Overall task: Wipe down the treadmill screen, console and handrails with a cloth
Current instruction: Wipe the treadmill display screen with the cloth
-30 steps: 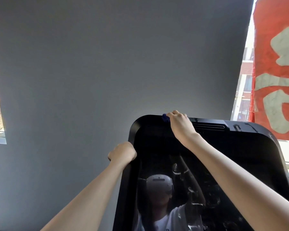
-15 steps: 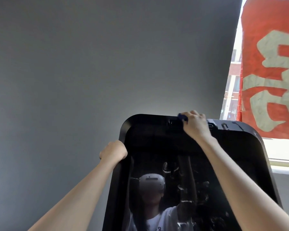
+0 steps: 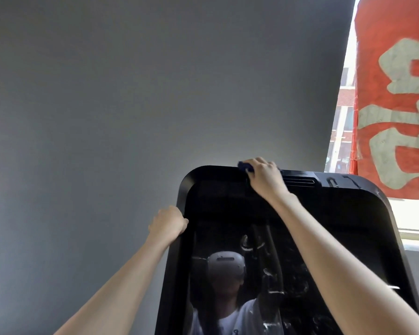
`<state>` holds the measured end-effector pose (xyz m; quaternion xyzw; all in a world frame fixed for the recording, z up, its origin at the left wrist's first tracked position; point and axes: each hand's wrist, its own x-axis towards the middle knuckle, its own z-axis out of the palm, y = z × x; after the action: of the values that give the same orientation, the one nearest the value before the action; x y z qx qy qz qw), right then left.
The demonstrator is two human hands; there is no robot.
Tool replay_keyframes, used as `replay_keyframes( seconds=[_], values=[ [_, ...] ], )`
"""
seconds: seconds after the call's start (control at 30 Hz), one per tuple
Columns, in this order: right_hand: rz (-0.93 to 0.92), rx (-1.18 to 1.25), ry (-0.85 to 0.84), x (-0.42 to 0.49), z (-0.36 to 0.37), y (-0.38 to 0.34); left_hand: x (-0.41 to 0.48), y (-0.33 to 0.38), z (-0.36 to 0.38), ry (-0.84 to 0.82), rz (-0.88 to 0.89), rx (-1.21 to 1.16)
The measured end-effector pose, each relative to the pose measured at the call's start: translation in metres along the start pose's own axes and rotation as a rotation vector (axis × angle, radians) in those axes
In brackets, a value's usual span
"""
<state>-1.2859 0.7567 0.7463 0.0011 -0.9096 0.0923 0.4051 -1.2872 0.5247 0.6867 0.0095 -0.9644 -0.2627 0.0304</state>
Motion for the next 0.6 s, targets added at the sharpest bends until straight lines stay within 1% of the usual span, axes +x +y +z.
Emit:
replay_keyframes(
  seconds=[0.07,0.1,0.17,0.23,0.37,0.43,0.53,0.6],
  values=[
    [-0.150,0.042,0.013,-0.010,0.018,-0.019,-0.002,-0.003,0.002,0.011,-0.001,-0.034],
    [-0.185,0.032,0.009,-0.012,0.027,-0.027,-0.003,-0.004,0.003,0.013,0.001,-0.052],
    [-0.197,0.019,-0.013,-0.011,0.042,-0.045,-0.004,-0.008,0.006,0.022,0.009,-0.086],
    [-0.219,0.064,-0.049,-0.005,0.053,-0.063,-0.007,-0.012,0.009,0.038,0.018,-0.107],
    [-0.360,0.050,-0.192,0.005,0.065,-0.092,-0.012,-0.013,0.011,0.094,0.028,-0.088],
    [-0.486,0.006,-0.246,0.001,0.068,-0.101,-0.012,-0.011,0.007,0.090,-0.006,-0.086],
    [-0.723,-0.048,-0.299,-0.020,0.076,-0.107,-0.014,-0.011,0.004,0.087,-0.050,-0.072],
    [-0.807,-0.091,-0.348,-0.030,0.075,-0.105,-0.017,-0.011,0.005,0.090,-0.061,-0.065]
  ],
)
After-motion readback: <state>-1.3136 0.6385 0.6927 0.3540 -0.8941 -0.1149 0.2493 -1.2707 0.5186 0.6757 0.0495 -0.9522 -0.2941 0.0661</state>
